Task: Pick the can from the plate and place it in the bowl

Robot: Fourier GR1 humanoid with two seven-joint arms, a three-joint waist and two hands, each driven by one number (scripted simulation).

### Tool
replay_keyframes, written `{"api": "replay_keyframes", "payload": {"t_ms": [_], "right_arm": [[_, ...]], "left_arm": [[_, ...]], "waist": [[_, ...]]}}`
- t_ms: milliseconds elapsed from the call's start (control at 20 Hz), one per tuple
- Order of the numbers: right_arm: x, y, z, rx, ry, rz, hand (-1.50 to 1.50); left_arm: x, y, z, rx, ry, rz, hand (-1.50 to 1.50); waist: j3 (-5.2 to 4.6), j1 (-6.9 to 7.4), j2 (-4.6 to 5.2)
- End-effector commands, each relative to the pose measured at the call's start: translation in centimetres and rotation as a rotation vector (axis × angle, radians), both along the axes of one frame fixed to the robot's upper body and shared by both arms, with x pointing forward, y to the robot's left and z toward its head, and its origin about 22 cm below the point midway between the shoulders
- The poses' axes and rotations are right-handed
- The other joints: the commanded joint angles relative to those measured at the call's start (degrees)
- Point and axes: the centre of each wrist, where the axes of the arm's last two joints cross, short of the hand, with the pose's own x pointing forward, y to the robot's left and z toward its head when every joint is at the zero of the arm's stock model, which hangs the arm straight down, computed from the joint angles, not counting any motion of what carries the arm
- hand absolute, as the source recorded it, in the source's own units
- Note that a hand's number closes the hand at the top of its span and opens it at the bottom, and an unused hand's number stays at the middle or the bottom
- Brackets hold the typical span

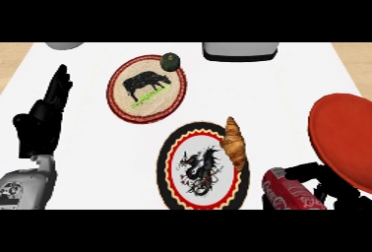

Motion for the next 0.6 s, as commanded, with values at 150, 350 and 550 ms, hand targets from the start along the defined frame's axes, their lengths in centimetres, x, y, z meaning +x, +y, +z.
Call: {"api": "replay_keyframes", "payload": {"t_ms": [150,350,550], "right_arm": [[3.8,-7.8,-1.2,0.03,-0.098,-0.139,1.5],[7.5,-11.8,-1.9,0.026,-0.141,-0.189,1.5],[9.2,-17.0,-3.3,-0.074,-0.156,-0.252,1.5]], "left_arm": [[-0.3,-0.4,0.0,-0.01,0.011,-0.015,0.0],[0.5,-0.8,0.8,-0.001,-0.002,0.0,0.0],[0.2,-1.0,-0.2,-0.009,0.007,-0.029,0.0]], "waist": [[0.06,0.66,0.12],[0.07,0.95,0.28],[0.07,1.24,0.36]]}}
